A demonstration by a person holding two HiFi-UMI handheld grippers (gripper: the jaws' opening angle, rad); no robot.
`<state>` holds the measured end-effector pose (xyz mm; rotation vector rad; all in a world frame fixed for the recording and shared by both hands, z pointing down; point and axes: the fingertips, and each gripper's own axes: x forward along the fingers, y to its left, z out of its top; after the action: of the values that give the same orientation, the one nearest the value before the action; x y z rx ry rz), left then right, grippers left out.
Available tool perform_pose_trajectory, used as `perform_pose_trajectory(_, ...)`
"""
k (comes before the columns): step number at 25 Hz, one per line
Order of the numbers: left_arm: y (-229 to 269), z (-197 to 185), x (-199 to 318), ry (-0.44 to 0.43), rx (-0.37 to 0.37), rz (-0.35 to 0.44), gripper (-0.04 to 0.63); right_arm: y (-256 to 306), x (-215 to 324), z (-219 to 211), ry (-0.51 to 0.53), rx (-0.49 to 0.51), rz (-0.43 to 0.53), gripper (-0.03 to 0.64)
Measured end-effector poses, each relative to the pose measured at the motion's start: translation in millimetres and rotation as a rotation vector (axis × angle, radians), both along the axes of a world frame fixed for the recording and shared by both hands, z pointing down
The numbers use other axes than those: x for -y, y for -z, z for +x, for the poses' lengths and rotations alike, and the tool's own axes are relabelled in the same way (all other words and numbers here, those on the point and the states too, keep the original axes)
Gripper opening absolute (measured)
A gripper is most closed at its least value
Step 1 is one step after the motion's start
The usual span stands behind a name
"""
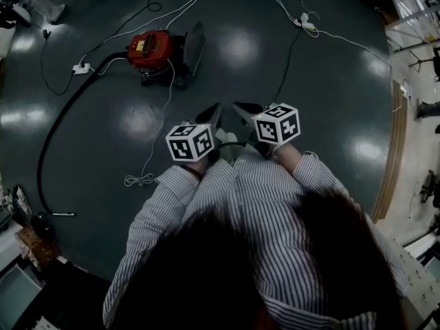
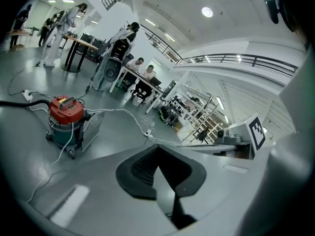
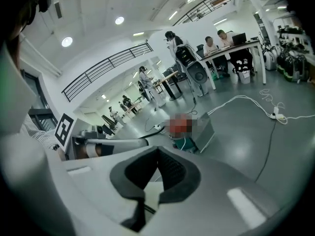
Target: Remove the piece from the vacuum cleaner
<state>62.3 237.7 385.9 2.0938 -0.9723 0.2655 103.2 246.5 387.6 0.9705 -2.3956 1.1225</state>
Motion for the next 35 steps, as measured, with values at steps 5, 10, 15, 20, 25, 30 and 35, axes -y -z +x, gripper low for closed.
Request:
perform_pose_trajectory(5, -7, 6, 13, 0.001, 0.003, -0.023, 0.006, -11, 18, 9, -0.026, -0.016, -0.029, 0.002)
perform_pose_trajectory(10, -20, 0, 49, -0.010, 0.012, -0.040, 0.006, -22, 52, 0, -0.016, 0.002, -0.064, 0.002)
perform_pose_trajectory(15, -25, -16, 113, 0.002, 0.013, -0.061, 0.006, -23, 116, -12, -0.021, -0.012, -0.059, 0.002)
perform_pose_trajectory(20, -15, -30, 187, -0.057, 0.031, -0.034, 0.006, -21, 190, -32, -0.042, -0.040, -0.057, 0.002)
perform_pose_trajectory(25, -16, -49, 245, -0.056, 0.026, -0.041, 0.006, -20, 253, -51, -0.075, -0.052, -0.061, 0.002)
perform_pose_trajectory(30, -30, -66, 275, -0.004, 0.007, -0.092, 0.006, -32, 285, -62, -0.075, -0.063, -0.104, 0.003)
perform_pose_trajectory(35, -53, -71, 291, 0.040, 0.023, -0.135, 0.006, -53, 305, -64, -0.066, -0.066, -0.169, 0.002)
